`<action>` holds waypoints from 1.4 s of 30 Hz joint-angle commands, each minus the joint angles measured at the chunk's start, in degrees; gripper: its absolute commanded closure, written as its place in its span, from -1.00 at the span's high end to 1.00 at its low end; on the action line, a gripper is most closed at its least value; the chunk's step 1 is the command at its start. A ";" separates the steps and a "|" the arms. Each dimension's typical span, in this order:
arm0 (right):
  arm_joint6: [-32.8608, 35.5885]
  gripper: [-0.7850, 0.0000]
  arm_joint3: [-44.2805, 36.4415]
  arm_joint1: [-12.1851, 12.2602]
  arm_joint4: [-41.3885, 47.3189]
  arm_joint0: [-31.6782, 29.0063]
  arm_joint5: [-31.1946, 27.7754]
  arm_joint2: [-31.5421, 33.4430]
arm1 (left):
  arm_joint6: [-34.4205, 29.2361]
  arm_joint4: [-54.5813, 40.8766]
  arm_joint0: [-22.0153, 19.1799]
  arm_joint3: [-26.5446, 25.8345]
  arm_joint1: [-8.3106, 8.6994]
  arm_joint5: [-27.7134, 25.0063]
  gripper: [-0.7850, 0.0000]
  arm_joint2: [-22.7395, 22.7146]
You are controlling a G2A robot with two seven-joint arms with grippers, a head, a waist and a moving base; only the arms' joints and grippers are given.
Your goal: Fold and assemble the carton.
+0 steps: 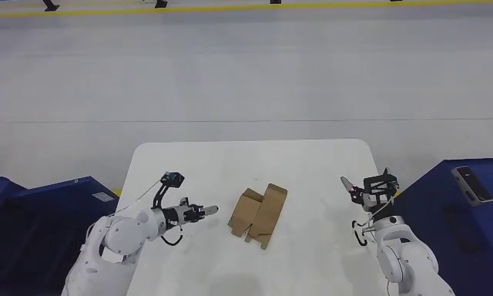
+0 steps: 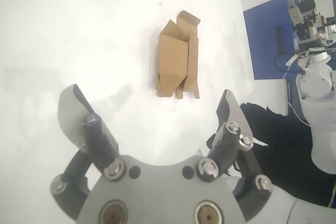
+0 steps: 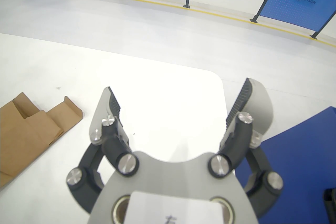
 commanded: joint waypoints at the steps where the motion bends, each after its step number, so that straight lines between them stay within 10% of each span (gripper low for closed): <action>1: 0.00 1.00 0.00 0.00 0.00 0.00 0.00 0.00 | -4.75 -0.49 -2.67 1.72 -0.08 -1.24 1.00 2.88; 12: 0.00 1.00 0.00 0.00 0.00 0.00 0.00 0.00 | -7.87 -5.02 -15.95 13.32 -2.14 -1.66 1.00 15.60; 25: 0.00 1.00 0.00 0.00 0.00 0.00 0.00 0.00 | -3.33 -8.77 -15.32 15.55 -2.48 -2.29 1.00 15.87; 42: 0.00 1.00 0.00 0.00 0.00 0.00 0.00 0.00 | -2.50 -18.18 -28.66 41.98 -7.52 -14.16 0.90 29.73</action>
